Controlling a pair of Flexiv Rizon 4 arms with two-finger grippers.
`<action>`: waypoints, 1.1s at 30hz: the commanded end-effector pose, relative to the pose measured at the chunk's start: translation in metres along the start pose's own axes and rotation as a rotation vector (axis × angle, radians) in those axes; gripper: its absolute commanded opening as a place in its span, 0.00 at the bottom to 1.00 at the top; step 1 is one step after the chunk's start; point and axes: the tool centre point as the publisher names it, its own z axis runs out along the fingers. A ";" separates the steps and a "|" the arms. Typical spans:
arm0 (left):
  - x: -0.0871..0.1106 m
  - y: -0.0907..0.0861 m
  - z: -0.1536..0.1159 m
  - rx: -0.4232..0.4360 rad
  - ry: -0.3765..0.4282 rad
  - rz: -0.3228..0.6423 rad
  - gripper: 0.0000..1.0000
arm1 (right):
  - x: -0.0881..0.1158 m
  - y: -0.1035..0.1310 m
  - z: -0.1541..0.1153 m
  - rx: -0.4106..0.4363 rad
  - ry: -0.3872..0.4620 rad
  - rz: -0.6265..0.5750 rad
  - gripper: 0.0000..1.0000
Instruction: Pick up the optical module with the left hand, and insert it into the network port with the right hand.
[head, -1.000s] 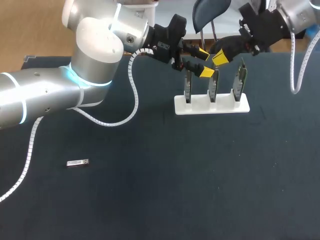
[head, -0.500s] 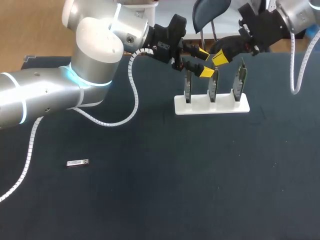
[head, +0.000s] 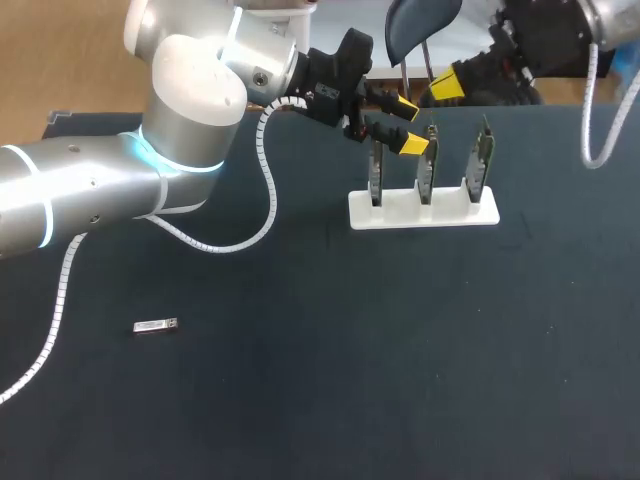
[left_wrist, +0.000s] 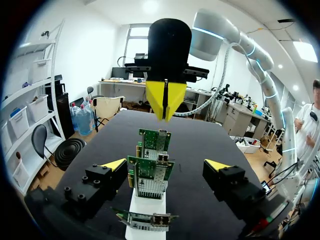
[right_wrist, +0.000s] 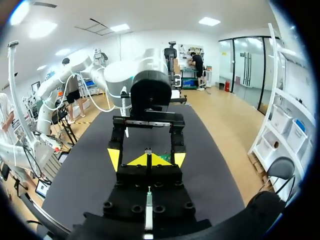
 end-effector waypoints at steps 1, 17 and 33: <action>-0.001 0.002 0.000 0.003 0.003 0.000 1.00 | 0.009 0.006 -0.021 0.004 -0.030 0.003 0.00; -0.001 0.002 0.000 0.003 0.003 0.000 1.00 | 0.047 0.009 -0.066 -0.022 0.072 0.003 0.00; -0.001 0.002 0.000 0.003 0.003 0.000 1.00 | 0.078 0.012 -0.078 -0.074 0.069 0.018 0.00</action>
